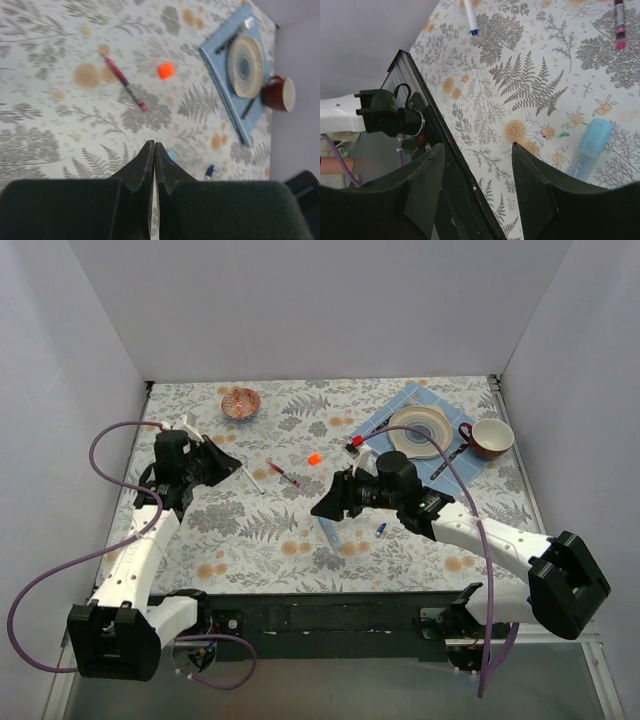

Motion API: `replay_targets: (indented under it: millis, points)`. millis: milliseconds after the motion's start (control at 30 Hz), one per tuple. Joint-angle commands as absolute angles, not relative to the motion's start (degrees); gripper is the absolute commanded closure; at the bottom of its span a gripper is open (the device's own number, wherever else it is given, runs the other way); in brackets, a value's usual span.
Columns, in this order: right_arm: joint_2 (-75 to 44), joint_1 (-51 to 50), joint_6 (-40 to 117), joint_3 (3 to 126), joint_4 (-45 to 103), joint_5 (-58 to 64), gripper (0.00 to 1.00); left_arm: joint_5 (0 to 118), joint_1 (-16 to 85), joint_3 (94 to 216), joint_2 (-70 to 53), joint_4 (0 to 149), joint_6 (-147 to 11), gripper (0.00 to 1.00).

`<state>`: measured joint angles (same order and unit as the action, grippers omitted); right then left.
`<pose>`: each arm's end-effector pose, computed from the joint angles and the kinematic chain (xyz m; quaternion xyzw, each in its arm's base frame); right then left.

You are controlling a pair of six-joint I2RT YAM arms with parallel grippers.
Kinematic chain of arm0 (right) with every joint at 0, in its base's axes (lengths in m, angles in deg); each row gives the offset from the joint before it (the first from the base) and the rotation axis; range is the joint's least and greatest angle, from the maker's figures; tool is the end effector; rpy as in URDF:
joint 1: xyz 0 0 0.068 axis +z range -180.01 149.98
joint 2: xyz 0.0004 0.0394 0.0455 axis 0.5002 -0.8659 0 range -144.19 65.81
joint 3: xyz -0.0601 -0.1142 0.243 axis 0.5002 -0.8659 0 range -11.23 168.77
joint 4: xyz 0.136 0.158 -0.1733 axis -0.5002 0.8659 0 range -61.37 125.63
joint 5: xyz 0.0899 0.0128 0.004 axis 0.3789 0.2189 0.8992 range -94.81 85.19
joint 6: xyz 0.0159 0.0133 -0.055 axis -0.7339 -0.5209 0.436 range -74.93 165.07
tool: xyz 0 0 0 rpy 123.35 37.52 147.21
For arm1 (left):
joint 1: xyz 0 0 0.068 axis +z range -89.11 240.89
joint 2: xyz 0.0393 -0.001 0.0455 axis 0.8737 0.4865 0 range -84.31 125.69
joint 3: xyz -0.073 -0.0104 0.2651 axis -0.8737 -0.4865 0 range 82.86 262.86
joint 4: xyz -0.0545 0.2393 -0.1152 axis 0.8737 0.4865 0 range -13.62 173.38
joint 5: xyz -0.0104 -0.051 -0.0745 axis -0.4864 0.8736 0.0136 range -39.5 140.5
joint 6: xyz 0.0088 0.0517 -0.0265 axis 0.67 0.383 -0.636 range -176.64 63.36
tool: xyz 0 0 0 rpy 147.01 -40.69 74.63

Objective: Insert the pens into the pen caps

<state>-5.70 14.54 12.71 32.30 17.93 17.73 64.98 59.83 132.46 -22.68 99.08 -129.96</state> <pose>0.2004 0.2202 0.2656 -0.1991 0.7730 0.4849 0.3574 0.2500 -0.0153 0.2878 -0.4709 0.7443 -0.3671 0.2992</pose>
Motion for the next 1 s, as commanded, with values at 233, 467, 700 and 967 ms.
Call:
replay_targets:
  millis: [233, 467, 700, 967]
  points:
    - [-15.0, 19.9, 13.5, 40.4, 7.2, 19.3, 0.36, 79.5, 50.0, 123.9, -26.6, 81.5, -133.5, 1.00]
    - [-19.1, 20.0, 16.1, 41.9, 5.8, 18.0, 0.37, 82.8, 48.6, 124.1, -25.1, 81.2, -131.7, 1.00]
    - [-22.2, 21.6, 16.3, 41.7, 5.0, 18.1, 0.40, 83.6, 47.4, 124.1, -25.2, 80.7, -131.8, 1.00]
    - [-23.3, 22.3, 16.9, 41.2, 2.2, 17.1, 0.61, 85.7, 46.2, 123.8, -25.3, 79.9, -132.6, 1.00]
